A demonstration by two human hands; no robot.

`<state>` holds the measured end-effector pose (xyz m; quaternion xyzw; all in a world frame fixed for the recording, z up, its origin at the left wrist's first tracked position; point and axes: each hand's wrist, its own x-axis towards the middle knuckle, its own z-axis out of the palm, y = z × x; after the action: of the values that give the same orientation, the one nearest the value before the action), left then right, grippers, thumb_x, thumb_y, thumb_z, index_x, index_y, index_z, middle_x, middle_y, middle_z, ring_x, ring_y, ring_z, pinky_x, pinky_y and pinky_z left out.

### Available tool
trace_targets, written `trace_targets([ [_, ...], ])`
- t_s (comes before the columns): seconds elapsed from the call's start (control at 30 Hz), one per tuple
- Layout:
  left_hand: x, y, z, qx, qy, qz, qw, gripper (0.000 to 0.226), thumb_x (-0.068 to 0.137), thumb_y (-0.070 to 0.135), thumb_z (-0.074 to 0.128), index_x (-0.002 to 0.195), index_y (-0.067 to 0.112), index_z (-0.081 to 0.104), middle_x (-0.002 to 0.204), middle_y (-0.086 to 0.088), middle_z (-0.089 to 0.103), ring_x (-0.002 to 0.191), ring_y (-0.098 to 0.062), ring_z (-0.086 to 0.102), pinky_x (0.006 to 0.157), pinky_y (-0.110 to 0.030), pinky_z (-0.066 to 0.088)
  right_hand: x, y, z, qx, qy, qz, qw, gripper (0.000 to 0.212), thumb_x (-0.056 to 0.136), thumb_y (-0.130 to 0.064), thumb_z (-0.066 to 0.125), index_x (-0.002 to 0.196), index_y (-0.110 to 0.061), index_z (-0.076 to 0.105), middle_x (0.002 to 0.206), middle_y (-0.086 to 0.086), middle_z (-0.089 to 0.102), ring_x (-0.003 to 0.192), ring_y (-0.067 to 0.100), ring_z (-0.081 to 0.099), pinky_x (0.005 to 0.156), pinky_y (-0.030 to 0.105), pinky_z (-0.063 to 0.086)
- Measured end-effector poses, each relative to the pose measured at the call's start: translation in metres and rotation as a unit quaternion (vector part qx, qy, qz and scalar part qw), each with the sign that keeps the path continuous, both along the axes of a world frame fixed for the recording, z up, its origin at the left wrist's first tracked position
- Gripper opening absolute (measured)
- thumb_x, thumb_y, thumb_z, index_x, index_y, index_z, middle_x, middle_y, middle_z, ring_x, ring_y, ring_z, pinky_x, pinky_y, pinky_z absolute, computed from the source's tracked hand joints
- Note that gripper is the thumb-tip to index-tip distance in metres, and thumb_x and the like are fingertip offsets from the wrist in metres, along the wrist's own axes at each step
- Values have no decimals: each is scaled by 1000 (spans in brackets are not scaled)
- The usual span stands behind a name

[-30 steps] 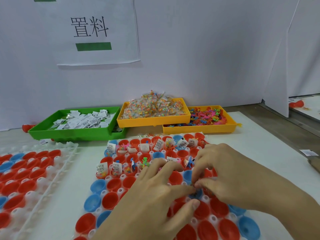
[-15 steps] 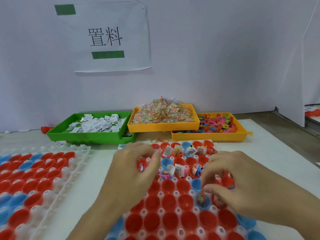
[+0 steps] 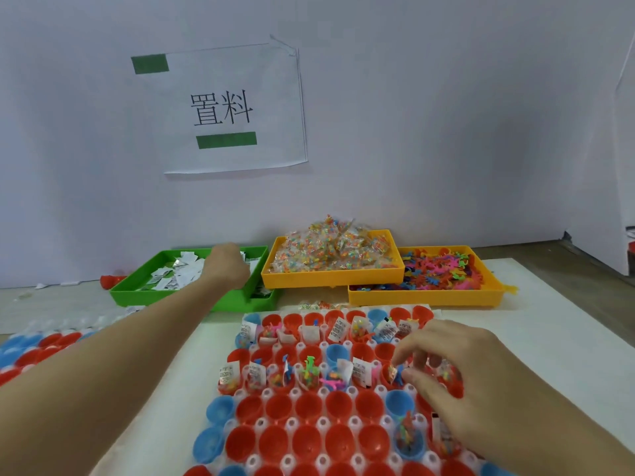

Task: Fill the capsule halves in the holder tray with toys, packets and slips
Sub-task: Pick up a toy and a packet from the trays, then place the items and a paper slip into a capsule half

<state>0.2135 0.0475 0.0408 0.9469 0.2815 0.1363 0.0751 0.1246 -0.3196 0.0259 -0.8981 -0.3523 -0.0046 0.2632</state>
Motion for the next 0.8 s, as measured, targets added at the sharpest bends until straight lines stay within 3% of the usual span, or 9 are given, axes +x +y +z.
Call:
trace_targets([
  [0.03,2,0,0,4,8,3,1000,18,95,13,62,103,-1,56,94,-15,55,81,-25,48,66,-31,41,-8,-10,14,7,25,41,999,11,92,-37,67,87,-45,61,111,-38,47,104,-6,50,75,14,42],
  [0.1,8,2,-3,4,3,10,1000,14,91,8,64,87,2,51,86,-12,52,75,-25,50,62,-31,42,-13,-1,20,32,-7,26,999,9,93,-39,64,88,-45,61,103,-29,53,104,-7,48,78,15,43],
  [0.23,11,5,-6,-28,-15,25,999,28,85,-7,58,66,4,42,88,-22,61,65,-24,50,51,-31,41,-6,-4,13,43,-15,-6,999,6,95,-41,60,91,-46,59,95,-26,53,103,-8,46,83,17,44],
  [0.3,10,5,-6,-45,-15,27,999,17,86,-7,57,73,0,47,95,-25,63,71,-28,54,50,-31,40,-10,0,12,38,-18,8,999,7,95,-40,60,91,-46,59,95,-28,52,104,-10,44,79,15,43],
  [0.4,5,4,-4,-59,-22,24,998,3,89,-4,55,91,-4,53,101,-25,61,83,-32,55,60,-34,42,-7,-2,10,40,-17,2,999,11,96,-39,59,90,-47,58,100,-32,50,106,-11,43,78,13,41],
  [0.53,-5,-2,8,-53,-104,0,993,23,95,0,47,72,-2,48,98,-34,61,69,-29,48,52,-33,36,-8,-4,11,47,-24,-2,999,15,96,-37,61,89,-50,57,97,-31,53,106,-13,44,77,9,40],
  [0.67,-21,-20,22,-57,-228,-34,971,12,101,7,39,94,-1,43,89,-21,52,63,-24,48,48,-32,34,-5,-4,12,57,-23,-21,998,14,95,-35,62,91,-48,59,94,-28,57,103,-15,46,74,9,42],
  [0.8,-48,-47,28,-71,-269,-68,958,19,102,9,37,97,-7,47,82,-19,54,67,-33,53,52,-40,40,-3,-4,12,48,-21,-40,998,13,96,-32,61,95,-45,61,94,-25,59,101,-13,48,71,12,46],
])
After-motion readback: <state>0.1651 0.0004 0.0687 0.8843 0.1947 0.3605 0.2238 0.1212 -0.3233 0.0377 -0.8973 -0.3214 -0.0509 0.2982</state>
